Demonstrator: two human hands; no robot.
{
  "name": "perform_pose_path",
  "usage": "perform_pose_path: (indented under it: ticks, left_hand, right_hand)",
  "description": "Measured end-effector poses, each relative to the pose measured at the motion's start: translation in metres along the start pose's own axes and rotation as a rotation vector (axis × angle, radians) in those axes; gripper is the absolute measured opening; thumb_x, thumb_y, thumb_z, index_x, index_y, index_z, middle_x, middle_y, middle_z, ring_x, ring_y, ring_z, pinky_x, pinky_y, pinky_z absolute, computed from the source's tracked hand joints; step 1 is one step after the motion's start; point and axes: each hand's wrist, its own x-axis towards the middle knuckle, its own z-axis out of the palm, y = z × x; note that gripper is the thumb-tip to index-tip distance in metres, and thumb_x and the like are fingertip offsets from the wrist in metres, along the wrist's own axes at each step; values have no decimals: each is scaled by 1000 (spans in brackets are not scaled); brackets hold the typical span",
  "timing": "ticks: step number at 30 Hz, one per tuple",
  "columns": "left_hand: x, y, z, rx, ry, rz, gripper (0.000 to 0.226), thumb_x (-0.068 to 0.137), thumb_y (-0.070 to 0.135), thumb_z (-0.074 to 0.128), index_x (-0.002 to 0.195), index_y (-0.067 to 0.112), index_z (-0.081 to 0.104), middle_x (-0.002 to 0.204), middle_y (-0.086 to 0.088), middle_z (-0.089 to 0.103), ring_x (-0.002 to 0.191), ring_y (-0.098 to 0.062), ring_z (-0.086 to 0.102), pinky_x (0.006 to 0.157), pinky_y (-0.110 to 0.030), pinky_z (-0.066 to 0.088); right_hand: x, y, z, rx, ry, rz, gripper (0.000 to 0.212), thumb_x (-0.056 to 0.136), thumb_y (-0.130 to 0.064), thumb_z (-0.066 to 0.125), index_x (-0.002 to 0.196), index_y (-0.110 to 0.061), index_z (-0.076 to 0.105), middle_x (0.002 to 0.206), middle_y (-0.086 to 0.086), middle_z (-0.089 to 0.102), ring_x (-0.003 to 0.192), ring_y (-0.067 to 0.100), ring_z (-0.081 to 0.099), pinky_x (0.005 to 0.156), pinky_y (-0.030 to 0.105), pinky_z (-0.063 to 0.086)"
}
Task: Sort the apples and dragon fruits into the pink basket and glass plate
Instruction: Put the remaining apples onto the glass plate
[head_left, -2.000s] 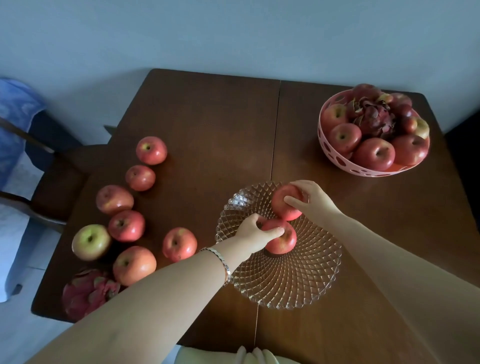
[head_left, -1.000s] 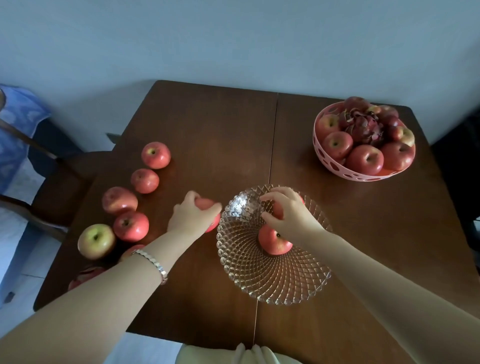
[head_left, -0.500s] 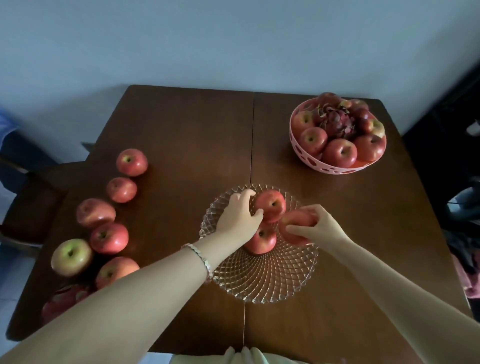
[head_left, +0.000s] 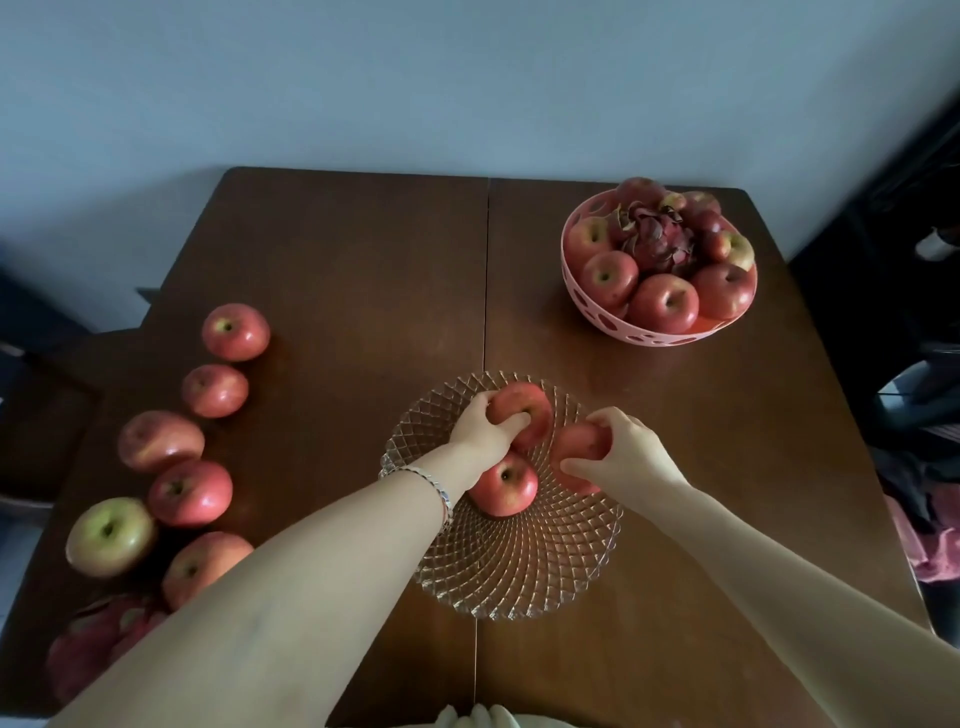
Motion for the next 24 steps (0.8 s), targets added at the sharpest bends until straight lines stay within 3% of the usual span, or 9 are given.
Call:
perform_pose_path:
  ticks: [5, 12, 15, 17, 20, 24]
  left_hand:
    - [-1, -6, -4, -56, -22, 9, 55, 88, 26, 63, 137, 25, 40, 135, -4, 49, 124, -25, 47, 102, -34, 36]
    - [1, -4, -7, -37, -62, -62, 57, 89, 32, 59, 141, 32, 35, 138, 0, 47, 125, -23, 47, 102, -33, 35]
    - [0, -2, -8, -38, -59, -87, 55, 90, 33, 56, 140, 29, 35, 136, -1, 48, 123, -23, 46, 94, -30, 33]
    - [-1, -2, -10, -34, -53, -107, 54, 90, 34, 56, 139, 27, 35, 135, -3, 48, 122, -24, 46, 92, -30, 32]
    - [-1, -2, -10, -7, -53, -119, 52, 92, 35, 53, 139, 23, 35, 136, -6, 48, 123, -25, 46, 90, -30, 32]
    - [-2, 1, -9, 44, -41, -134, 53, 93, 36, 50, 141, 19, 35, 136, -8, 48, 123, -27, 47, 95, -32, 35]
  right_hand:
    - [1, -3, 14, -85, -16, -37, 63, 76, -38, 70, 132, -19, 47, 128, 6, 44, 114, 25, 51, 96, 37, 47]
    - [3, 3, 25, -187, 46, -98, 58, 84, -45, 59, 134, -18, 46, 136, 0, 46, 129, 19, 30, 99, 35, 42]
    - [2, 5, 33, -186, 80, -76, 57, 86, -50, 53, 137, -26, 42, 144, 1, 31, 132, 26, 22, 111, 41, 26]
    - [4, 6, 37, -121, 61, -38, 52, 87, -49, 52, 135, -31, 43, 147, 2, 24, 134, 30, 19, 112, 45, 21]
    - [7, 8, 37, 97, -1, -31, 47, 86, -40, 59, 130, -28, 49, 145, 4, 23, 134, 29, 25, 111, 43, 29]
    - [9, 12, 37, 136, -31, -34, 46, 86, -38, 60, 129, -28, 49, 144, 3, 22, 134, 27, 25, 112, 43, 30]
